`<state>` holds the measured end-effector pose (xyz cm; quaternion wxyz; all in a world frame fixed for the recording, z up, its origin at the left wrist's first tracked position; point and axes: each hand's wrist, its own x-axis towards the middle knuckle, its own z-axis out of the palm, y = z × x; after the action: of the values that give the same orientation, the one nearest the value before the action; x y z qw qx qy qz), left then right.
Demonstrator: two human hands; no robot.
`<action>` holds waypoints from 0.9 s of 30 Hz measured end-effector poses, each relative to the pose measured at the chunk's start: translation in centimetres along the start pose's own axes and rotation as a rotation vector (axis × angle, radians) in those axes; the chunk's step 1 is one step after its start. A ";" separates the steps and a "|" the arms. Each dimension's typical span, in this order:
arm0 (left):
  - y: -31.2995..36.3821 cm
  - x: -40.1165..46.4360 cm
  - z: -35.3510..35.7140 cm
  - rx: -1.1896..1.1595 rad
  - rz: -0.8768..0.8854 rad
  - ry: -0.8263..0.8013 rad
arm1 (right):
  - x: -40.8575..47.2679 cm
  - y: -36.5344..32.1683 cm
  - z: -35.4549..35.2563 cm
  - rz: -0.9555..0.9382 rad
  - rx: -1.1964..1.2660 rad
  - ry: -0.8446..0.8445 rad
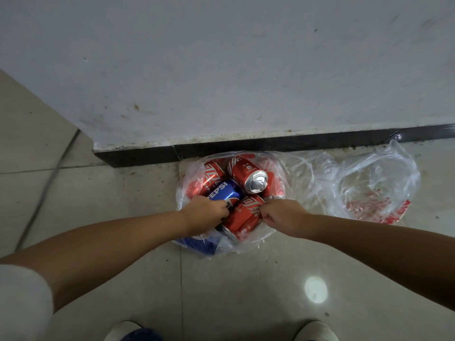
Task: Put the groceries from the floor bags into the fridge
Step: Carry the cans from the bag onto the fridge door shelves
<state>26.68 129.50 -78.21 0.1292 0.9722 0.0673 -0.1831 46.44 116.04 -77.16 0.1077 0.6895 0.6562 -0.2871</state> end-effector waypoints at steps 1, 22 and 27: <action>0.0 -0.1 -0.2 -0.069 -0.028 0.016 | -0.2 0.5 0.0 0.013 0.022 0.008; 2.9 0.1 -0.6 -0.404 -0.092 0.100 | 0.7 0.1 0.8 0.075 -0.174 -0.061; 2.8 -0.1 -0.4 -0.455 -0.101 0.123 | 1.7 -0.7 0.9 0.045 -0.286 -0.091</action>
<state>27.26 126.89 -77.22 0.3313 0.9228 0.1630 -0.1101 45.51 117.07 -78.59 0.2408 0.6681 0.6690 -0.2193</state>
